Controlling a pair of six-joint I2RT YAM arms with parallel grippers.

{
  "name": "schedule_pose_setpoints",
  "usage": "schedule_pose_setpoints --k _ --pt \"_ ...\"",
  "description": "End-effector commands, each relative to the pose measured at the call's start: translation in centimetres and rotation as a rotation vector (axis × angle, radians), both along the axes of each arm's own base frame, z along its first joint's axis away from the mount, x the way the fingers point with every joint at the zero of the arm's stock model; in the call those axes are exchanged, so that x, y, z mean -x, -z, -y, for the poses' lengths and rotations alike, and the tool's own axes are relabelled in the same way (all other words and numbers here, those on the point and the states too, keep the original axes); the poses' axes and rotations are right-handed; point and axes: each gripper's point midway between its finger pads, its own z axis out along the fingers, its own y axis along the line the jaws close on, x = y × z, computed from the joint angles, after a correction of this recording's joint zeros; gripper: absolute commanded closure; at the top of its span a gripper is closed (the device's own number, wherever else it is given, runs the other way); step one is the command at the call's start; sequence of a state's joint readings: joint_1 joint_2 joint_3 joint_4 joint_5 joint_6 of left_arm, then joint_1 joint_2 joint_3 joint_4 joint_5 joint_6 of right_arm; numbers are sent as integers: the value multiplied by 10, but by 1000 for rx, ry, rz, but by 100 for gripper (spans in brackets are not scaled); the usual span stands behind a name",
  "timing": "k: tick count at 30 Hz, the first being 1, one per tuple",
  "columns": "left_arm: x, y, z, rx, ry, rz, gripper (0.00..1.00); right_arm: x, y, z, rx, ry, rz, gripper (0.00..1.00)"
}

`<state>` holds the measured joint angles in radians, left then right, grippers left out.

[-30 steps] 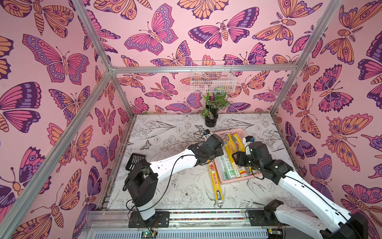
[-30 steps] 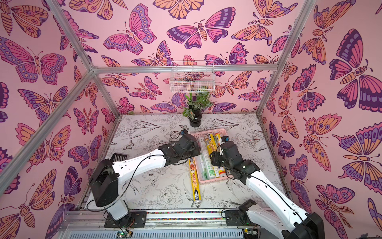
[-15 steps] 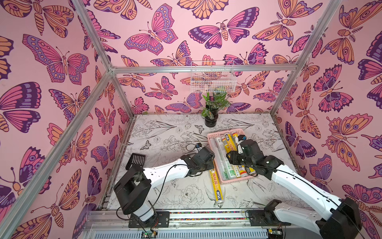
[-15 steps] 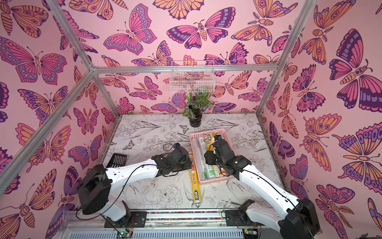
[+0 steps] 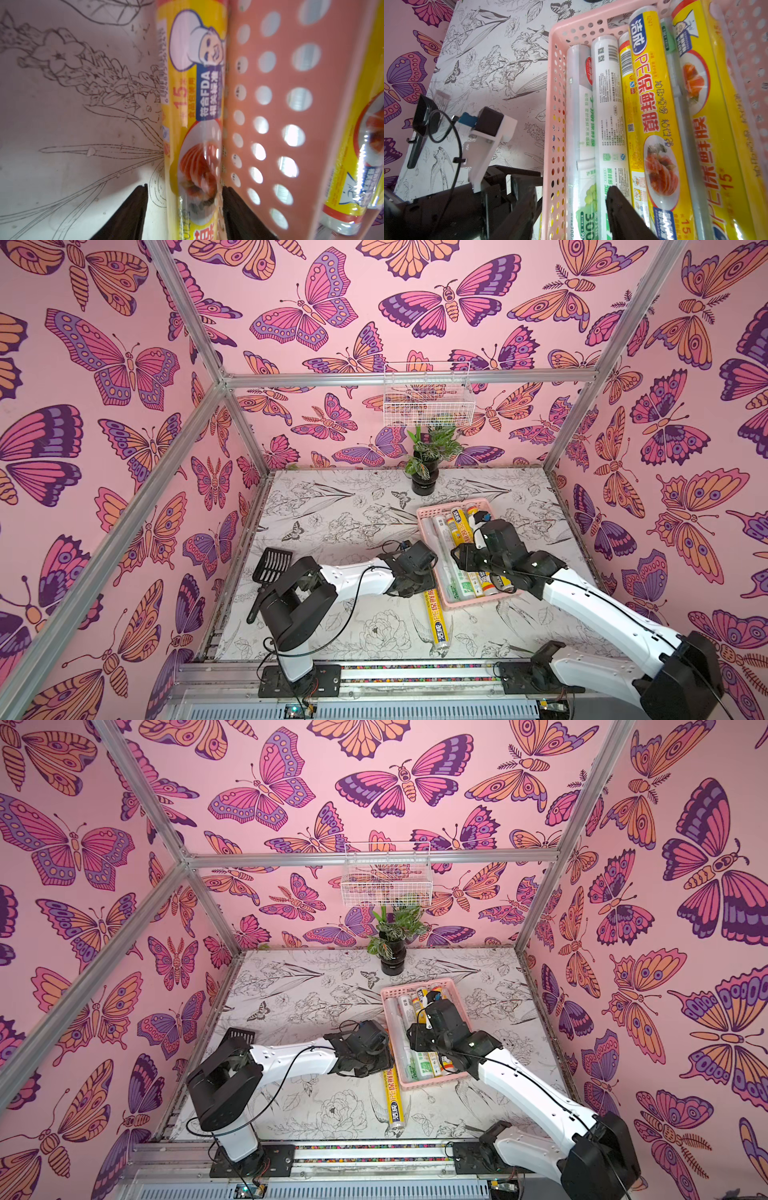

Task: Put the plastic wrap into the basket
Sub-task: Pick up the plastic wrap from the center of the board.

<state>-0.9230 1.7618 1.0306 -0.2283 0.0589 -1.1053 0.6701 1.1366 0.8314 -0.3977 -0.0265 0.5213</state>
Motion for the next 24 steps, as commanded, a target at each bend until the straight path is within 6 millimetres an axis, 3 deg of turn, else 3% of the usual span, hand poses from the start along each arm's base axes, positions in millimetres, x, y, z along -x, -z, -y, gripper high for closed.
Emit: schedule_pose_setpoints --k 1,7,14,19,24 --pt "-1 9 2 5 -28 -40 37 7 1 -16 -8 -77 -16 43" --pt "0 19 -1 -9 -46 -66 39 13 18 -20 48 -101 -56 43" --pt "1 22 -10 -23 -73 -71 46 13 22 -25 44 -111 -72 43" --pt "-1 8 -24 -24 -108 -13 56 9 20 -22 52 -92 -59 43" --pt "-7 -21 -44 -16 -156 102 62 1 1 -5 67 -4 24 43"
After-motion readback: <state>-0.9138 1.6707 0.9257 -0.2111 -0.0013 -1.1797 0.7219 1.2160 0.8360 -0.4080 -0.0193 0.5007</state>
